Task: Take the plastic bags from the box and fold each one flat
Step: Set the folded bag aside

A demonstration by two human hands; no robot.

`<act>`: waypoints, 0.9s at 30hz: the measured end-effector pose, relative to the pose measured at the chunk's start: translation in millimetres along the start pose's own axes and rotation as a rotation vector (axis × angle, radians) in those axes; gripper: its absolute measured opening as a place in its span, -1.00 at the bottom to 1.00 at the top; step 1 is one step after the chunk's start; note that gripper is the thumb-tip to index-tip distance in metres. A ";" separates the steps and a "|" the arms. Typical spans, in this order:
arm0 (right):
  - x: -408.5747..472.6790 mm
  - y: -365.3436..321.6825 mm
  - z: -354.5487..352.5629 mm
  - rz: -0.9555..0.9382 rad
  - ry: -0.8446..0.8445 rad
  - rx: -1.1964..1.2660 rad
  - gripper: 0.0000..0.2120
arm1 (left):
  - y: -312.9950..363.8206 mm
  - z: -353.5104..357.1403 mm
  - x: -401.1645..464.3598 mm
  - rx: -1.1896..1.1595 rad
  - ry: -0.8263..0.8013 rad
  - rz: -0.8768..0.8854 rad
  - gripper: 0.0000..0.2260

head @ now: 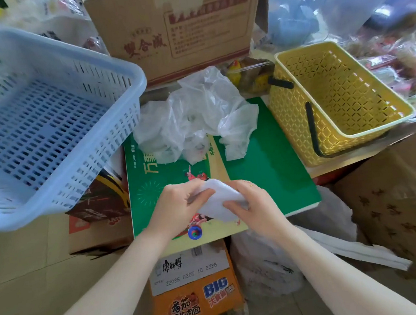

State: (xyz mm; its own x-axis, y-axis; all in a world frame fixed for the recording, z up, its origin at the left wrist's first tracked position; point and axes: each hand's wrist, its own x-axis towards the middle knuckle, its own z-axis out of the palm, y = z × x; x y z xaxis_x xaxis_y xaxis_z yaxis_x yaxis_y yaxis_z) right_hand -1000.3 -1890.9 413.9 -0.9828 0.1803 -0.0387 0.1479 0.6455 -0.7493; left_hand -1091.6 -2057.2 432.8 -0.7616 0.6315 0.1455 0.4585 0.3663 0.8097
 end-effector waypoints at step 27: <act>155.5 179.2 -238.4 0.852 -0.117 -0.101 -0.59 | 46.1 158.0 187.1 0.198 0.029 0.147 -0.88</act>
State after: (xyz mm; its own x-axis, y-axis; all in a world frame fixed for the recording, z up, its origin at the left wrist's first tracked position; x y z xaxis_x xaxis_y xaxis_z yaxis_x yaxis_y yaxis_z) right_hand -1100.3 -1570.2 431.2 -0.5371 0.5587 -0.6319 0.8427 0.3889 -0.3724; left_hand -1140.6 -1814.2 407.6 -0.6915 0.6691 0.2721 0.6439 0.4002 0.6521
